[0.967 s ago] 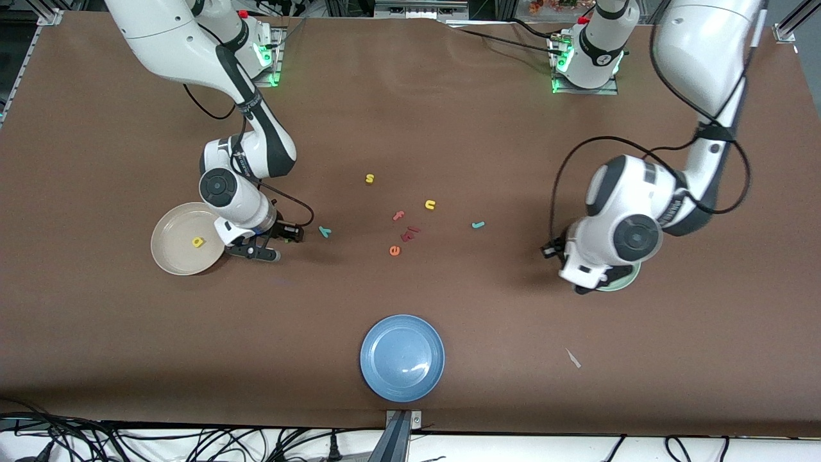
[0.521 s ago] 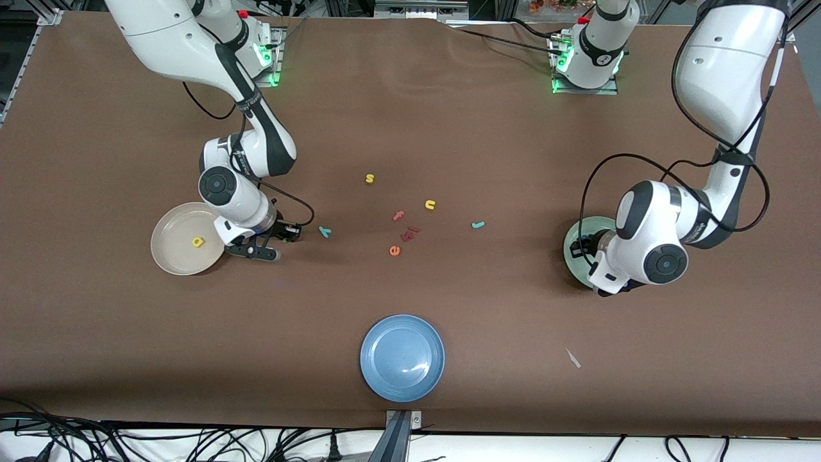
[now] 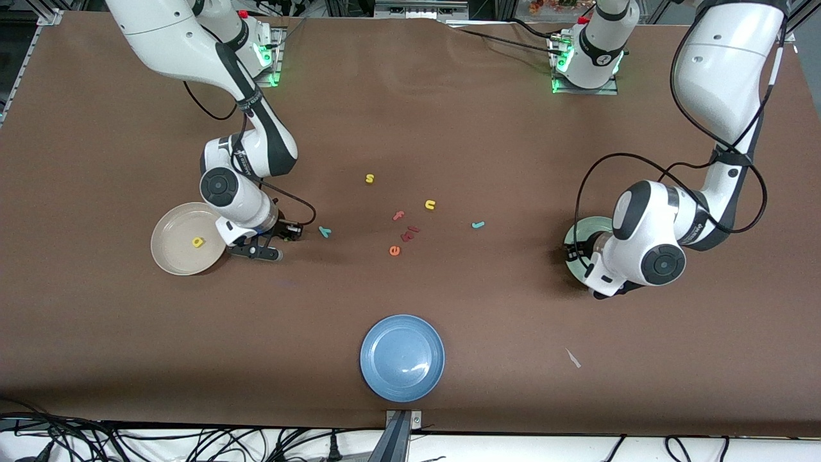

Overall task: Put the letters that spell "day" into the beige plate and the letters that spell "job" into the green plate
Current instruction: 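Place the green d on the beige plate while the left gripper grasps teal letter, then carry the teal letter to the green plate while the right gripper reaches cyan y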

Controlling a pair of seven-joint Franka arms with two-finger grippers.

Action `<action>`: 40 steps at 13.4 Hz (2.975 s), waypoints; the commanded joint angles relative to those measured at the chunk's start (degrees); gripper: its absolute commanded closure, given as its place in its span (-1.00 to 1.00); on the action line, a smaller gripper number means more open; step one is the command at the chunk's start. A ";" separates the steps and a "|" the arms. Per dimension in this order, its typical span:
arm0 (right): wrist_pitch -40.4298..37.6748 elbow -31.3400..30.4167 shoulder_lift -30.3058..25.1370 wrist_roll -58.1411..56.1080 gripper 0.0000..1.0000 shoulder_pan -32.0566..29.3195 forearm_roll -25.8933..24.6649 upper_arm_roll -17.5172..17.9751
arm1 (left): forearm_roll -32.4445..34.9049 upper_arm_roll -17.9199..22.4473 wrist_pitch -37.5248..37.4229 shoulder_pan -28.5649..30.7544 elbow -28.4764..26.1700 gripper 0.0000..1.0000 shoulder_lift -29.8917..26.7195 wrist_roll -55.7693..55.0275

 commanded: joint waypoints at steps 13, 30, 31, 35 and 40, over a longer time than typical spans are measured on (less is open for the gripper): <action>-13.36 -0.98 -5.85 -38.90 -0.72 -0.59 1.18 -17.86 | 12.16 -7.03 31.09 -11.84 -13.83 -0.55 2.07 -70.11; -1.77 0.87 -3.12 -31.86 -1.00 4.32 1.27 -0.20 | 12.17 -7.12 30.83 -13.25 -14.27 0.32 2.24 -77.07; -0.28 0.69 -2.77 -31.86 -1.00 4.50 1.27 -0.11 | 12.26 -7.12 30.83 -13.08 -14.18 0.47 2.15 -76.81; 6.05 0.51 -0.31 -32.04 -1.00 7.93 0.83 -0.02 | 12.78 -6.94 30.39 -13.25 -13.74 0.91 2.15 -73.84; 7.65 0.69 1.63 -33.00 -0.96 9.08 0.13 -0.02 | 13.41 -7.29 19.71 -10.97 -6.91 1.00 -3.02 -56.21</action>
